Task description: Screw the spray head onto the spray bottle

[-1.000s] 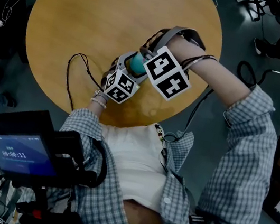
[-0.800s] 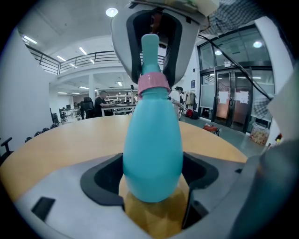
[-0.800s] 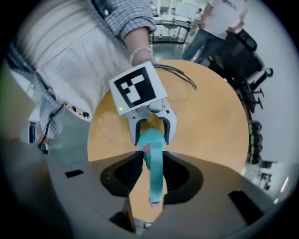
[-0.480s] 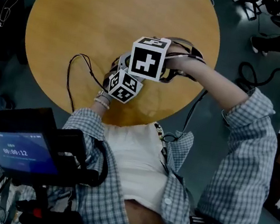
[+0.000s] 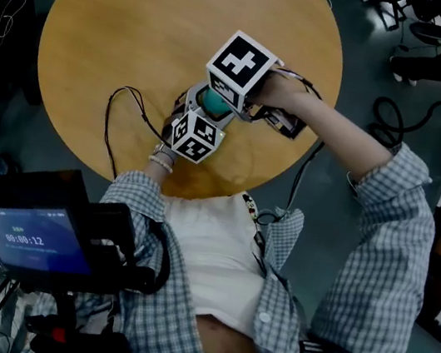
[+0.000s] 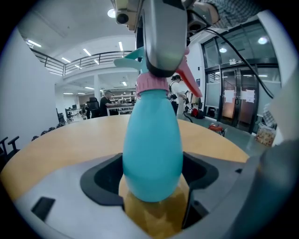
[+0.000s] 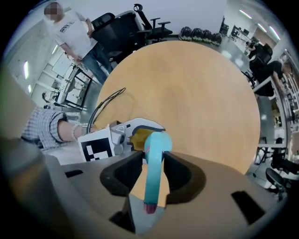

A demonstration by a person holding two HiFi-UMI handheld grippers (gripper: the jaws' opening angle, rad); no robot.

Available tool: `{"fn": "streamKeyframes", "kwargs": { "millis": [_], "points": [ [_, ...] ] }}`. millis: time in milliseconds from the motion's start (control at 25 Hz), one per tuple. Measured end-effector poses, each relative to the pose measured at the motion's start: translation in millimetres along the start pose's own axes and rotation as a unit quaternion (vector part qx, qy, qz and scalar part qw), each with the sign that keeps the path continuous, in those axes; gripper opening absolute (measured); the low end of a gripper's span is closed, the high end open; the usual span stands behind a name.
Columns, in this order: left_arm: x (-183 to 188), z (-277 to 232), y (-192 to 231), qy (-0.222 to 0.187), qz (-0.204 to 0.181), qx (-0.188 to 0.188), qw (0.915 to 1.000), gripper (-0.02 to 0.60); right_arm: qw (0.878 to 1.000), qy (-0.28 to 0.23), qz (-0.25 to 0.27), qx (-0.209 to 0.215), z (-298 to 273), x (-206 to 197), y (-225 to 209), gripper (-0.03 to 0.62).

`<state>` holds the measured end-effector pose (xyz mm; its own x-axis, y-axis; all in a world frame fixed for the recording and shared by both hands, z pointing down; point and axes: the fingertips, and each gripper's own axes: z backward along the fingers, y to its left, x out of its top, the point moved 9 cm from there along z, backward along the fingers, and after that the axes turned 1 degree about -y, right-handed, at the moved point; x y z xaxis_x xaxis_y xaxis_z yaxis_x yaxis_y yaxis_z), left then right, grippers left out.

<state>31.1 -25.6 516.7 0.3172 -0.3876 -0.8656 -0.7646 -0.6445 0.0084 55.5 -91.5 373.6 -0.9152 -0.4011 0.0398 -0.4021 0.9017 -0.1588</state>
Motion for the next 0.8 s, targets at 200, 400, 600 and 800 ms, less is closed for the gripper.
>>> {"fn": "streamKeyframes", "kwargs": {
  "millis": [200, 400, 600, 800],
  "points": [
    [-2.5, 1.1, -0.3, -0.003, -0.002, -0.004, 1.0, 0.396, 0.998, -0.013, 0.059, 0.006, 6.1, -1.5, 4.6, 0.173],
    [-2.1, 1.4, -0.3, -0.005, -0.006, -0.009, 0.9999, 0.396, 0.989, -0.078, 0.128, 0.014, 32.2, -2.2, 7.4, 0.176],
    [-2.3, 2.7, 0.1, -0.006, -0.012, -0.015, 0.9998, 0.396, 0.947, -0.199, 0.252, 0.017, 89.1, 0.9, 10.8, 0.176],
    [-5.8, 5.2, -0.1, -0.006, -0.016, -0.024, 0.9996, 0.396, 0.752, -0.183, 0.616, -0.148, 100.4, -17.2, 7.6, 0.176]
  ]
}}
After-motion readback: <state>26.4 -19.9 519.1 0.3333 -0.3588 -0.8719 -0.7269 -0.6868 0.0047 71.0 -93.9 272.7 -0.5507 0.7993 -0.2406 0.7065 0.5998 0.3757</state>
